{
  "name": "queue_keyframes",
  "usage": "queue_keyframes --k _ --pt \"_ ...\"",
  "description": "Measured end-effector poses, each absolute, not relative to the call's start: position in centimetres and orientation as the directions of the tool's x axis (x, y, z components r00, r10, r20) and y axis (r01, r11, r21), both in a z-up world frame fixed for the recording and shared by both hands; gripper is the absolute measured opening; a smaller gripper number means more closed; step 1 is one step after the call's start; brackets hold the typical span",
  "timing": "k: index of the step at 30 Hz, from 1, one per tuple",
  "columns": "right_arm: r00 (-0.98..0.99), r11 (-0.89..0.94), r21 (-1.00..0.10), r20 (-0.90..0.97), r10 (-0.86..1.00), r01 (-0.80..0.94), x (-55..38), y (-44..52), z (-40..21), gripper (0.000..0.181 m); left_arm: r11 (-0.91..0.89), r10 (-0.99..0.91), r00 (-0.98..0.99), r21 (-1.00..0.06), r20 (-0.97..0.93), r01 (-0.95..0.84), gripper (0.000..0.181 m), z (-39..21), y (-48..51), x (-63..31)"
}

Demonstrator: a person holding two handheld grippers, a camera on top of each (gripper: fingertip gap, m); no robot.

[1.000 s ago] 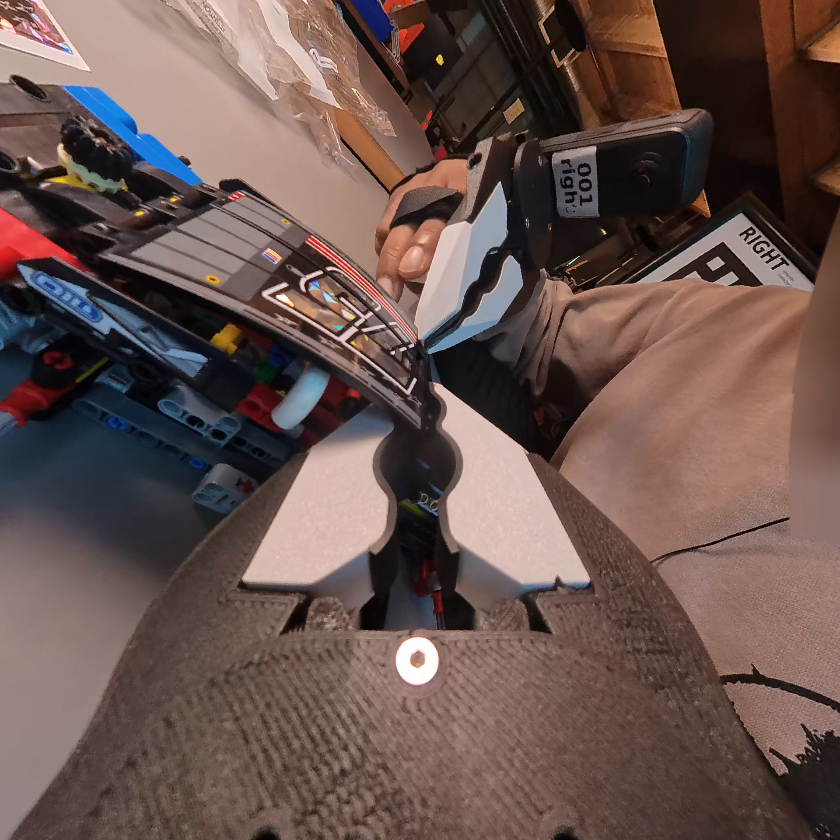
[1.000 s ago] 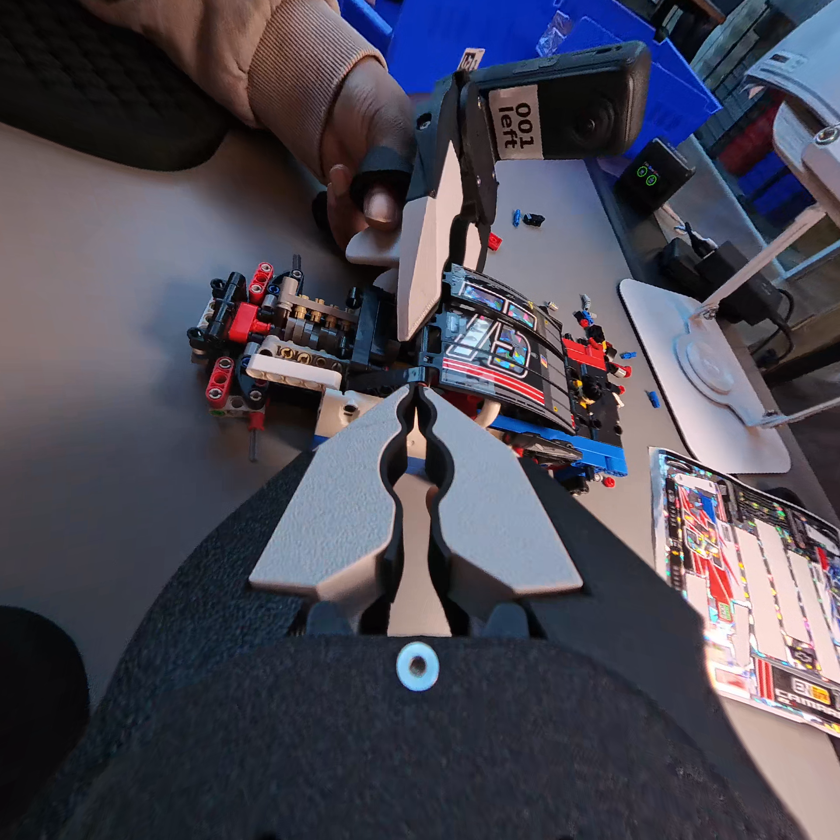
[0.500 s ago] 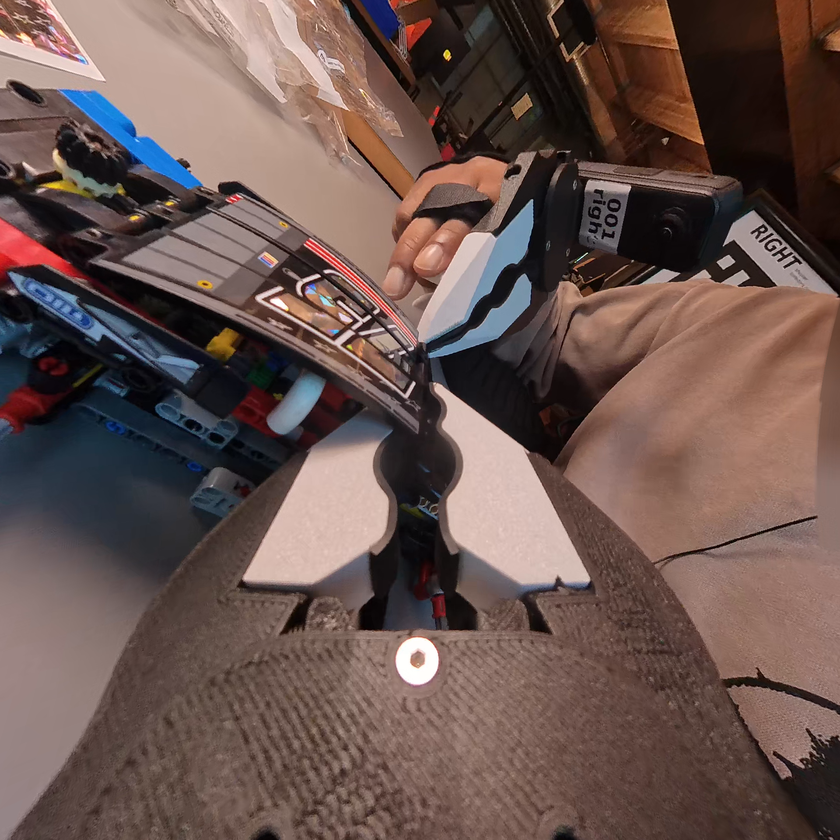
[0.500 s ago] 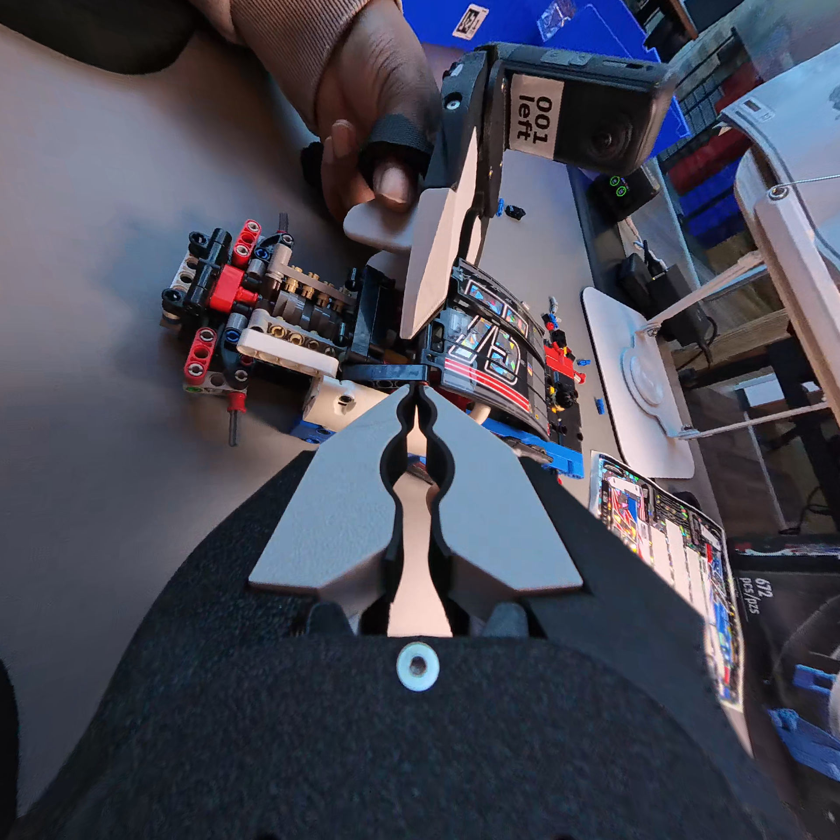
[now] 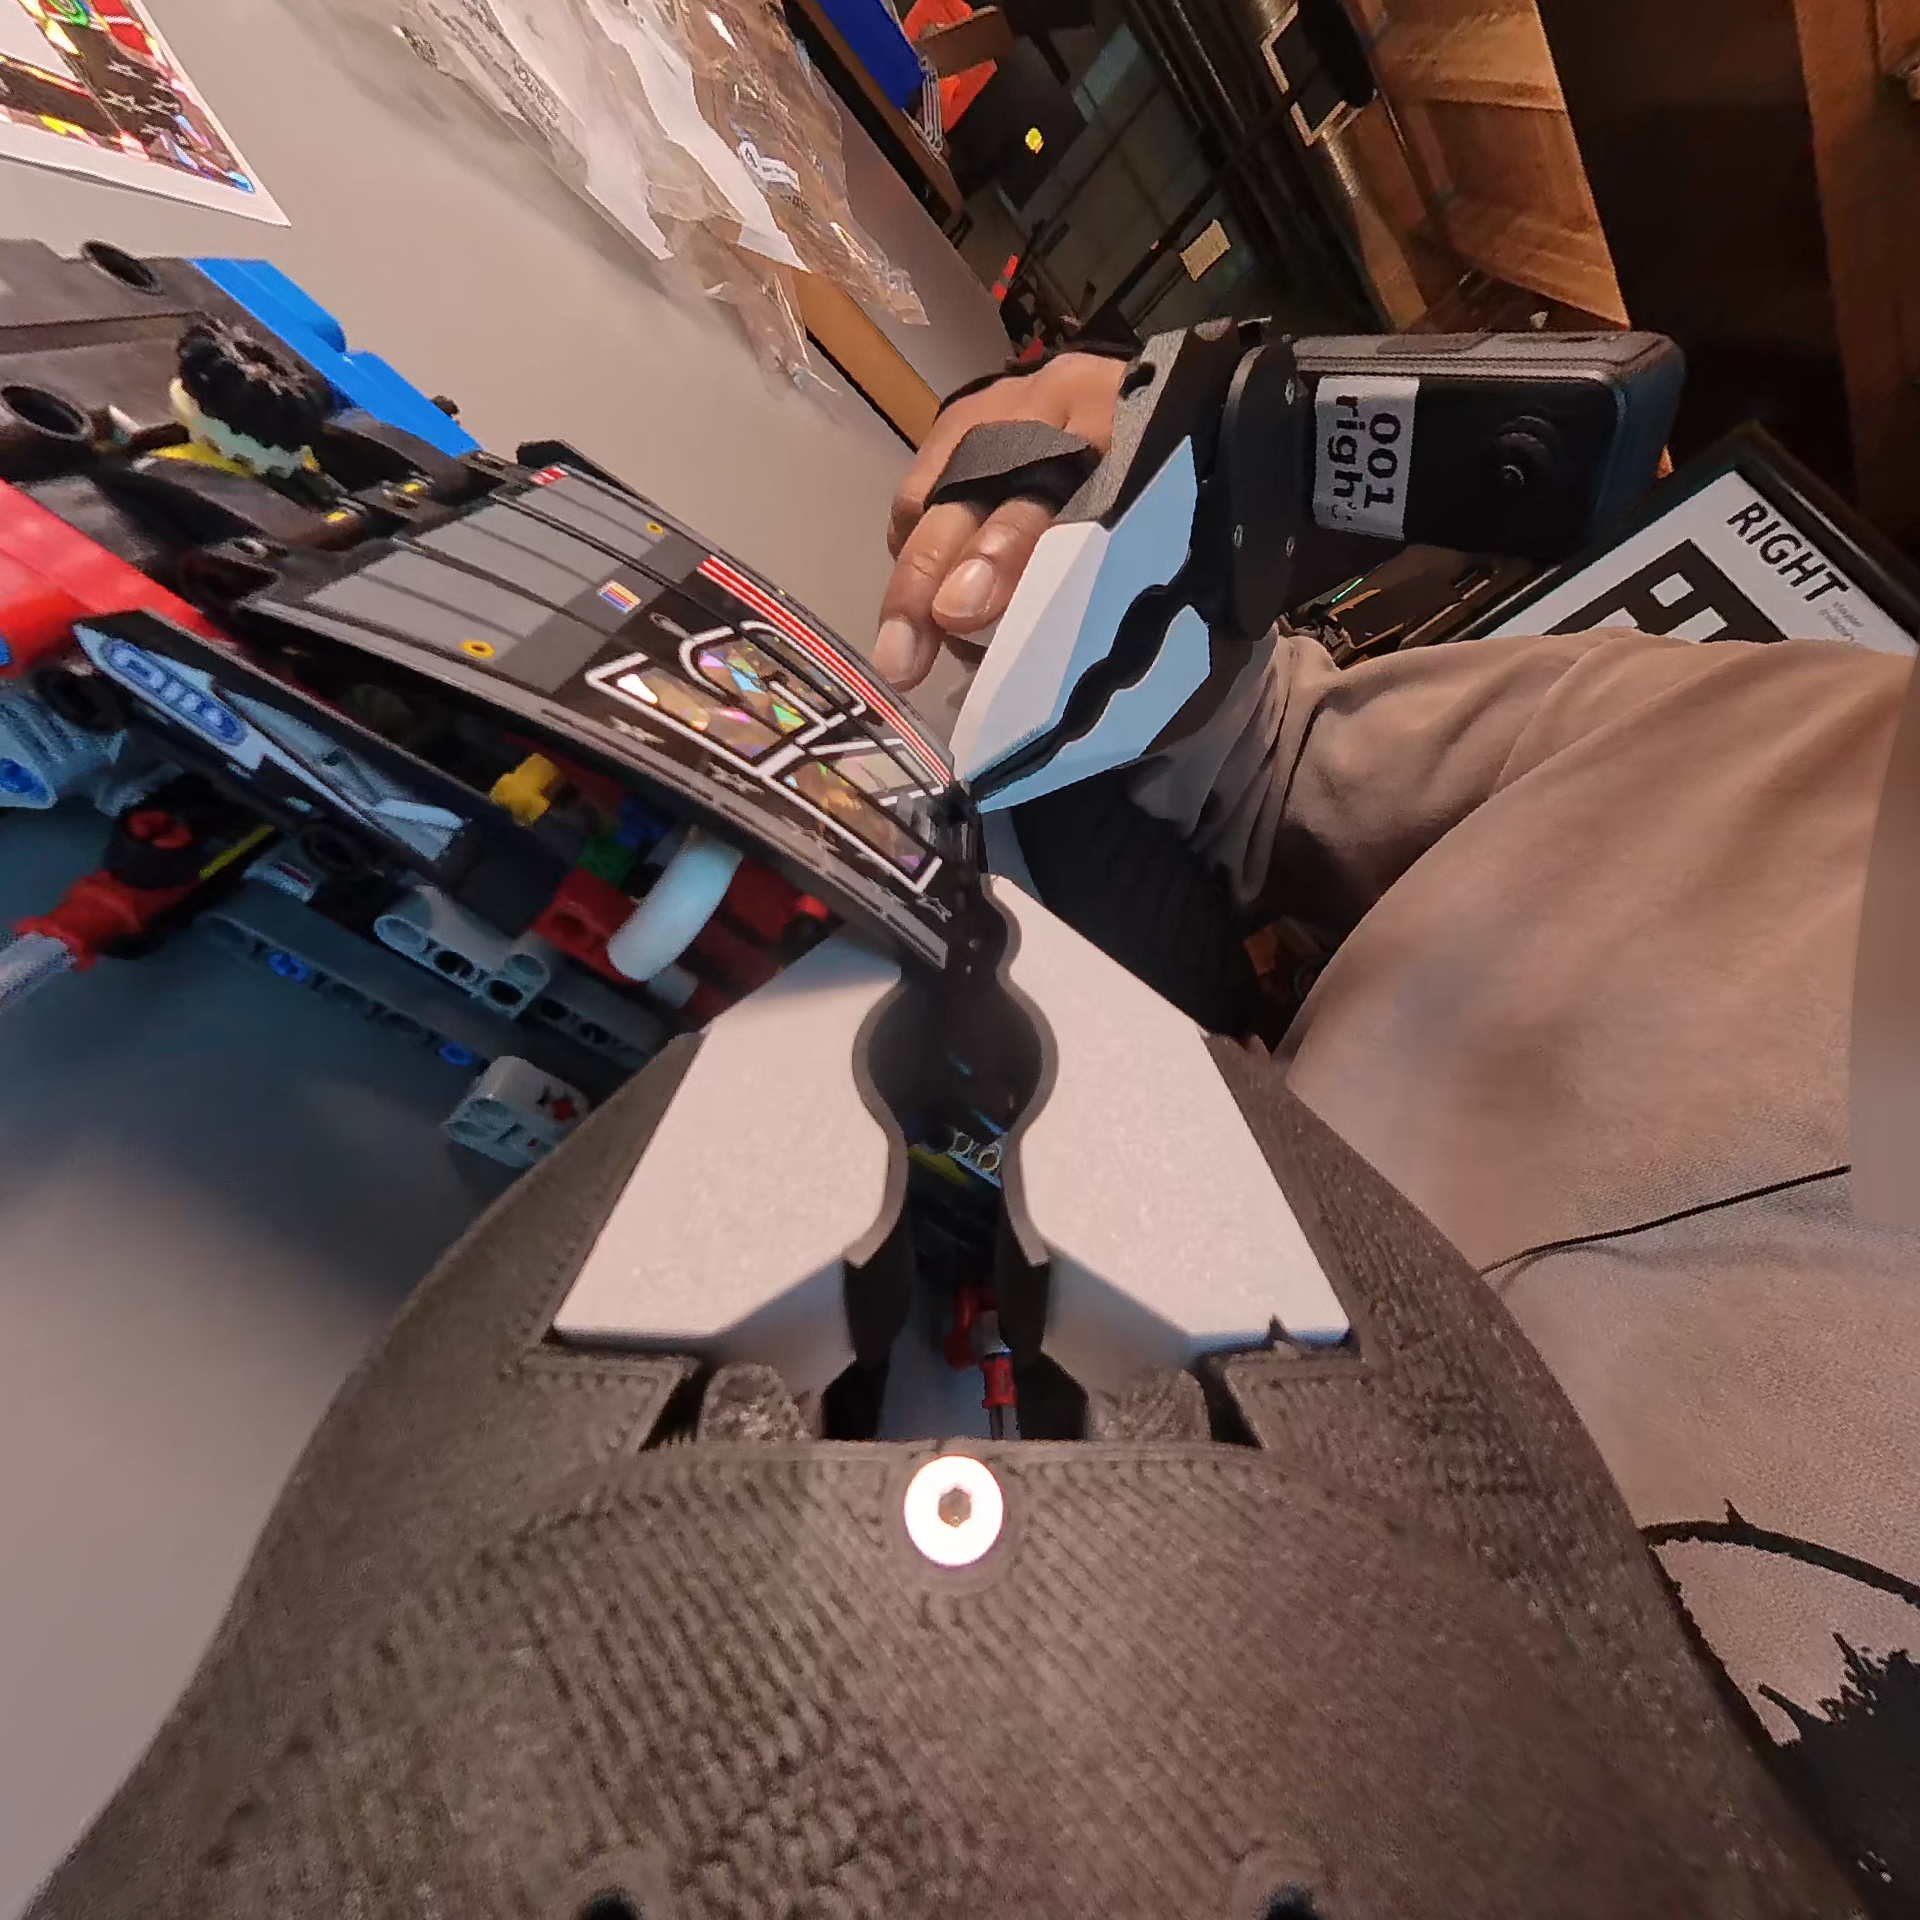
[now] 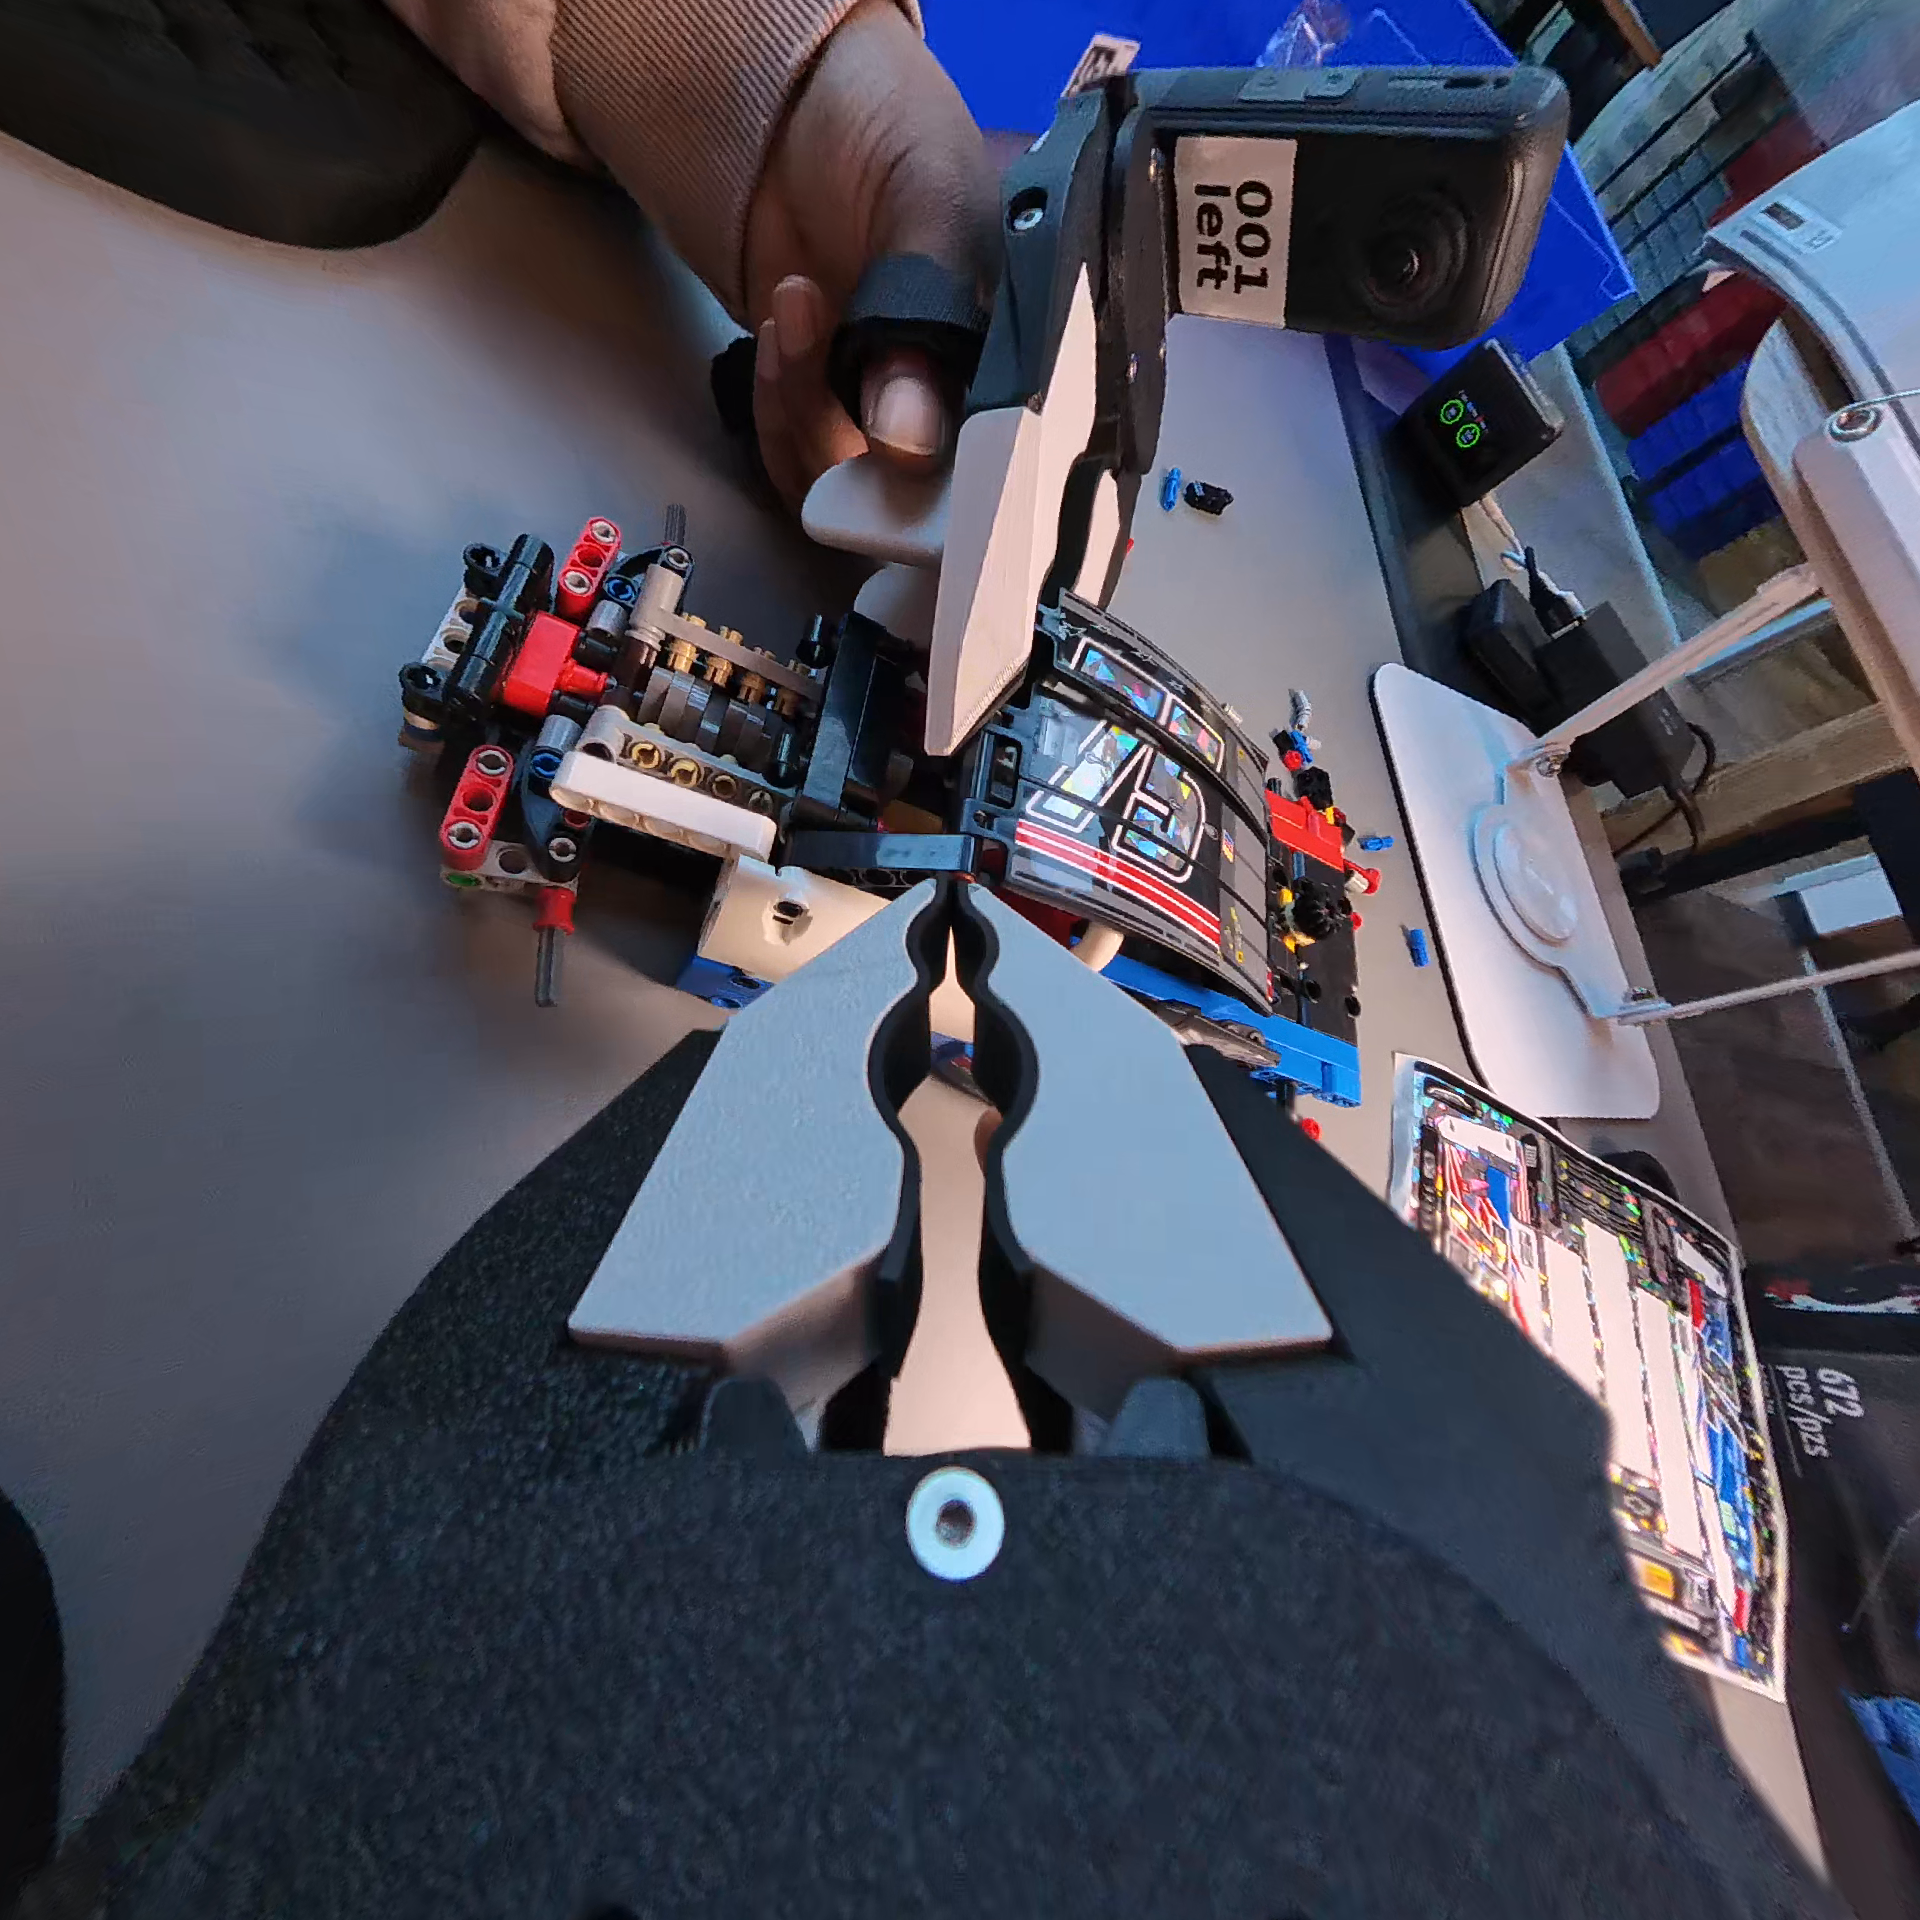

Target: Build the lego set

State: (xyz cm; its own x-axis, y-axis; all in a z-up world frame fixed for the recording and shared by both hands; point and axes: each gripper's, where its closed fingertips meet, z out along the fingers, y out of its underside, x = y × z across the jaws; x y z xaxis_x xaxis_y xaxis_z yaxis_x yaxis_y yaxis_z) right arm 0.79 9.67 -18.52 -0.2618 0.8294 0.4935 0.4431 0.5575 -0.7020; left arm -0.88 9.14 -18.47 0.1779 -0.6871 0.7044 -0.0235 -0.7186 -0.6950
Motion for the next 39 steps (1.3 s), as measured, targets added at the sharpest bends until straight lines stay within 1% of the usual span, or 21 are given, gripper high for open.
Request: queue_keyframes --k 1,5,9,10,11,12,15,17,19,21,26,30,33,36,39 --pt "-0.274 0.57 -0.688 0.501 0.821 0.45 0.8 9.7 -18.5 0.0 -0.719 -0.687 0.177 -0.694 0.705 -0.026 0.006 -18.5 9.1 -0.9" --pt "-0.286 0.584 -0.668 0.512 0.81 0.461 0.7 9.7 -18.6 0.0 -0.718 -0.688 0.181 -0.695 0.703 -0.028 0.006 -18.5 9.1 -0.9" --pt "-0.235 0.533 -0.718 0.481 0.845 0.447 0.7 9.9 -18.6 0.0 -0.716 -0.69 0.197 -0.697 0.696 -0.042 0.006 -18.6 9.1 -1.0" --pt "-0.217 0.522 -0.726 0.478 0.851 0.449 0.8 10.1 -18.6 0.0 -0.711 -0.696 0.206 -0.701 0.688 -0.06 0.013 -18.6 8.9 -1.1" --pt "-0.207 0.515 -0.727 0.476 0.855 0.454 1.1 10.3 -18.6 0.0 -0.706 -0.702 0.199 -0.705 0.684 -0.067 0.024 -18.4 8.5 -1.3" --pt "-0.196 0.502 -0.738 0.467 0.863 0.451 1.3 10.4 -18.5 0.001 -0.701 -0.706 0.2 -0.711 0.68 -0.056 0.028 -18.0 8.3 -1.8" --pt "-0.168 0.436 -0.808 0.403 0.9 0.397 0.8 10.0 -17.3 0.003 -0.696 -0.696 0.245 -0.718 0.675 0.004 0.019 -17.6 9.0 -2.9" --pt "-0.154 0.424 -0.816 0.396 0.905 0.393 0.2 10.0 -17.0 0.007 -0.707 -0.682 0.247 -0.707 0.688 0.018 0.017 -17.8 9.1 -2.8" --pt "-0.149 0.418 -0.81 0.393 0.907 0.41 -0.1 10.0 -17.2 0.011 -0.698 -0.689 0.265 -0.716 0.674 0.004 0.01 -18.0 9.2 -2.5" --pt "-0.148 0.406 -0.816 0.38 0.913 0.411 -0.3 9.9 -17.5 0.012 -0.697 -0.691 0.255 -0.717 0.677 0.016 0.01 -17.6 9.3 -2.5" --pt "-0.145 0.381 -0.831 0.353 0.924 0.405 -0.3 9.8 -17.6 0.014 -0.746 -0.641 0.198 -0.663 0.741 0.068 0.009 -17.5 9.3 -2.5" --pt "-0.142 0.378 -0.833 0.352 0.925 0.403 -0.3 9.8 -17.7 0.015 -0.721 -0.669 0.254 -0.693 0.699 0.007 0.008 -18.7 9.2 -2.5" --pt "-0.141 0.373 -0.835 0.346 0.928 0.404 -0.2 9.8 -17.7 0.015 -0.713 -0.674 0.247 -0.701 0.696 0.026 0.01 -18.2 9.3 -2.6" --pt "-0.134 0.36 -0.846 0.335 0.933 0.393 -0.1 9.9 -17.5 0.015 -0.715 -0.667 0.24 -0.696 0.705 0.058 0.018 -17.6 9.5 -3.5" --pt "-0.122 0.342 -0.86 0.32 0.939 0.378 0.2 10.1 -17.2 0.015 -0.728 -0.65 0.212 -0.678 0.73 0.103 0.018 -17.3 9.5 -4.6"
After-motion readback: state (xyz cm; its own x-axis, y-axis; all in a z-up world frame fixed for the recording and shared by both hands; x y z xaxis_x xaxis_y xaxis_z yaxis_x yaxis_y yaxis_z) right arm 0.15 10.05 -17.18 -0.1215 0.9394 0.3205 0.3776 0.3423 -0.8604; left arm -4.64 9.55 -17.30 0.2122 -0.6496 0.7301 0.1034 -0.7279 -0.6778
